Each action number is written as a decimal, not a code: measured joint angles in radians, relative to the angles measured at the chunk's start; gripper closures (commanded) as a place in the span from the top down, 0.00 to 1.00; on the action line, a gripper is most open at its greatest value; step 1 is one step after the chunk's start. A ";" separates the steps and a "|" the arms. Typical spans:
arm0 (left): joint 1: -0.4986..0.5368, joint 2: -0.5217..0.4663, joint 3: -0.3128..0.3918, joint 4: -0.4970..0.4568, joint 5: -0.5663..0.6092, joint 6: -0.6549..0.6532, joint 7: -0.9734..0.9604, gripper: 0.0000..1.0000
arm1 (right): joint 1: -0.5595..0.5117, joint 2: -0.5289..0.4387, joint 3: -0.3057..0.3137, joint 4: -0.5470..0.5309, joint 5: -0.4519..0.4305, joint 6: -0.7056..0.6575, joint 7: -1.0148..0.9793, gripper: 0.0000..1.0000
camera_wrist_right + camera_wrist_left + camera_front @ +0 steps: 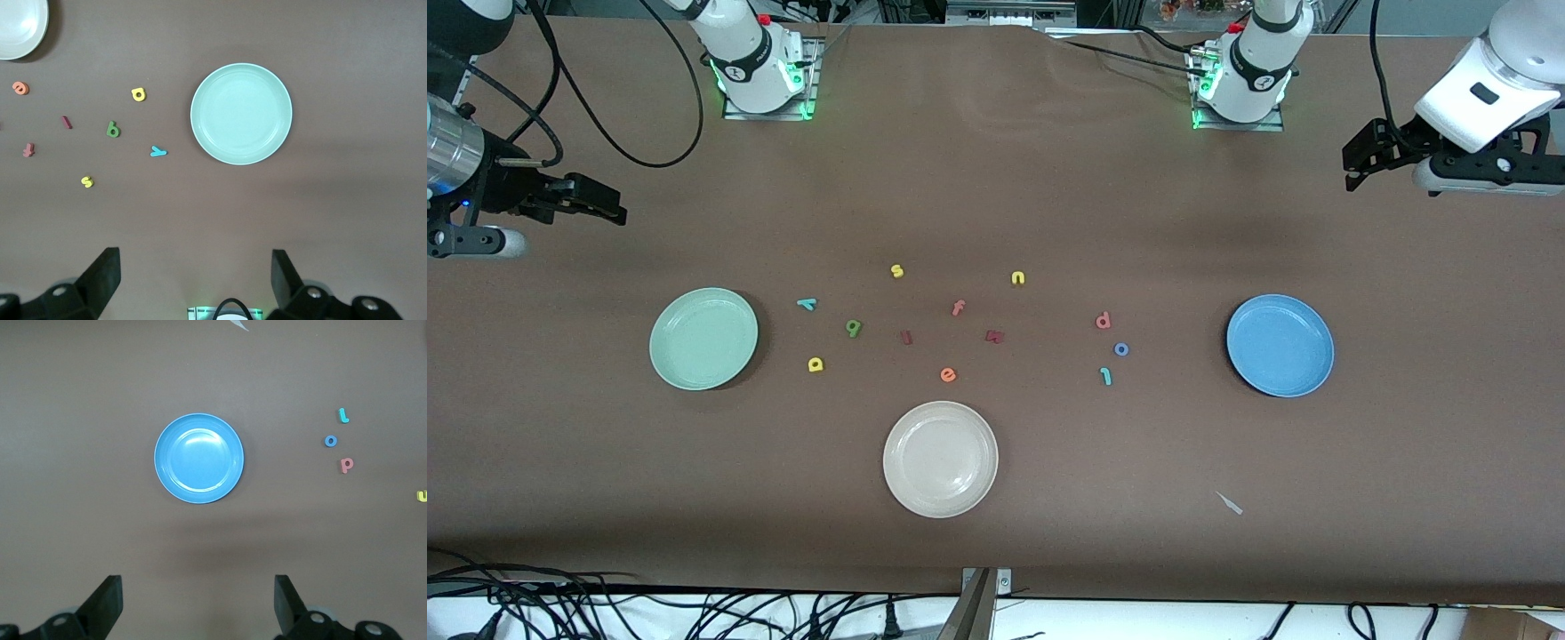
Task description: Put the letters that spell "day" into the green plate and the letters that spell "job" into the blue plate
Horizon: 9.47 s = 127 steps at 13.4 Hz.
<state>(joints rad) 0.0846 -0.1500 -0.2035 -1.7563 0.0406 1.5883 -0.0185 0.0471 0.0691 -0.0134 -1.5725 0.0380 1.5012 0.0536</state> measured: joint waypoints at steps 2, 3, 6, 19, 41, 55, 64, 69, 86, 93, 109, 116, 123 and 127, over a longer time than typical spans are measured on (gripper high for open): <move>0.000 0.000 0.001 0.002 0.000 -0.006 0.000 1.00 | 0.000 0.000 0.000 0.000 0.000 0.000 0.000 1.00; 0.000 0.001 0.001 0.002 0.000 -0.008 0.000 1.00 | 0.000 0.000 0.000 0.000 0.000 0.000 0.000 1.00; 0.007 0.003 0.007 0.002 0.001 -0.008 0.000 1.00 | 0.000 0.000 0.000 0.000 0.000 0.000 0.000 1.00; 0.012 0.013 0.013 0.007 0.001 -0.008 0.000 1.00 | 0.000 0.000 0.000 0.000 0.000 0.000 0.000 1.00; 0.012 0.013 0.013 0.007 0.001 -0.008 0.000 1.00 | 0.000 0.001 0.000 0.000 0.000 0.000 0.000 1.00; 0.011 0.013 0.009 0.009 0.001 -0.008 0.000 1.00 | 0.003 0.027 0.001 -0.005 0.001 -0.001 -0.020 1.00; 0.006 0.013 -0.004 0.013 0.001 -0.008 0.000 1.00 | 0.031 0.072 0.012 -0.012 0.006 -0.005 -0.029 1.00; 0.006 0.013 -0.004 0.017 0.000 -0.008 0.000 1.00 | 0.033 0.072 0.032 -0.022 0.008 -0.002 -0.018 1.00; -0.007 0.013 -0.042 0.036 0.000 -0.016 -0.001 1.00 | 0.149 0.156 0.157 -0.144 0.009 0.271 0.301 1.00; 0.019 0.021 -0.034 0.036 -0.005 -0.024 -0.001 1.00 | 0.155 0.189 0.157 -0.250 0.009 0.454 0.321 1.00; 0.149 0.044 -0.046 0.038 -0.120 -0.036 0.000 1.00 | 0.228 0.391 0.157 -0.341 0.009 0.785 0.424 0.99; 0.147 0.044 -0.068 0.040 -0.120 -0.036 0.000 1.00 | 0.228 0.462 0.155 -0.341 0.009 0.893 0.425 0.99; 0.149 0.044 -0.109 0.043 -0.120 -0.036 -0.001 1.00 | 0.228 0.462 0.153 -0.380 0.009 0.991 0.425 0.99; 0.152 0.044 -0.105 0.043 -0.120 -0.036 -0.001 1.00 | 0.228 0.460 0.153 -0.383 0.008 0.994 0.425 0.99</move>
<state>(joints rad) 0.2370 -0.1064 -0.3082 -1.7133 -0.0794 1.5524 -0.0191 0.2751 0.5290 0.1399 -1.9559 0.0459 2.4951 0.4788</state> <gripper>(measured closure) 0.000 0.004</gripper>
